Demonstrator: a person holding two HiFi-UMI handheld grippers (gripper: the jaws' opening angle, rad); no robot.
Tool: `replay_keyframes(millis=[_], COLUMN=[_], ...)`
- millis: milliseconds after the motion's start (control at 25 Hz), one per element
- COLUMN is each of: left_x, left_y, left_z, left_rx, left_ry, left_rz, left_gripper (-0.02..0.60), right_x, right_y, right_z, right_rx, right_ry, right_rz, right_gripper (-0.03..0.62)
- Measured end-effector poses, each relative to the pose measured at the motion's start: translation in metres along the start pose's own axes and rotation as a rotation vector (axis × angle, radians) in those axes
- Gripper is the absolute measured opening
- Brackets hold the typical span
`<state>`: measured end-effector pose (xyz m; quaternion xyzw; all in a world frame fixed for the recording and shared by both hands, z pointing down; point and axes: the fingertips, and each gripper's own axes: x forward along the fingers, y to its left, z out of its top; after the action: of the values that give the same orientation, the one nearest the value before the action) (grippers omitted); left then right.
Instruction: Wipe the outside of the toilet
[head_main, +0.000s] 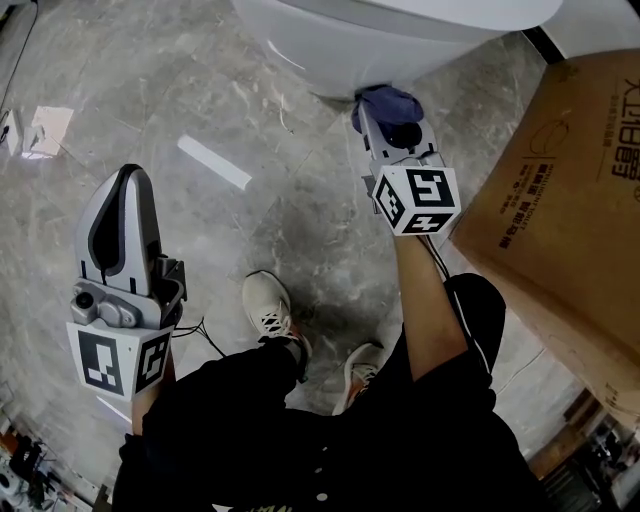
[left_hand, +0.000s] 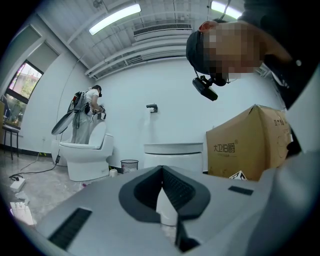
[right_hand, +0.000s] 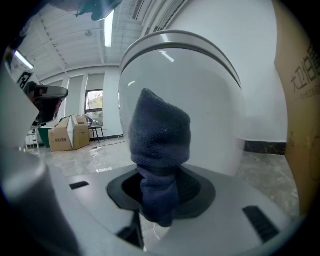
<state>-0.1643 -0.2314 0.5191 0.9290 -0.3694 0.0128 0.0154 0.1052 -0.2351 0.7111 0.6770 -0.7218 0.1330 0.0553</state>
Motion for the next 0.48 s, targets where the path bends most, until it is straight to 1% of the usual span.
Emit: replay_keyframes(millis=[280,480], left_x=[-0.003,-0.002], left_y=[0.002,0.002], left_z=[0.0,-0.005], left_rx=[0.005,0.008], left_ry=[0.007,0.015], left_rz=[0.001,-0.005], left_gripper=[0.011,0.011], right_x=[0.008,0.017], right_y=[-0.003,-0.007], right_z=[-0.02,-0.044], right_rx=[-0.005,-0.007], right_ry=[0.043,0.103], right_rz=[-0.004,0.003], right_gripper=[0.121,0.121])
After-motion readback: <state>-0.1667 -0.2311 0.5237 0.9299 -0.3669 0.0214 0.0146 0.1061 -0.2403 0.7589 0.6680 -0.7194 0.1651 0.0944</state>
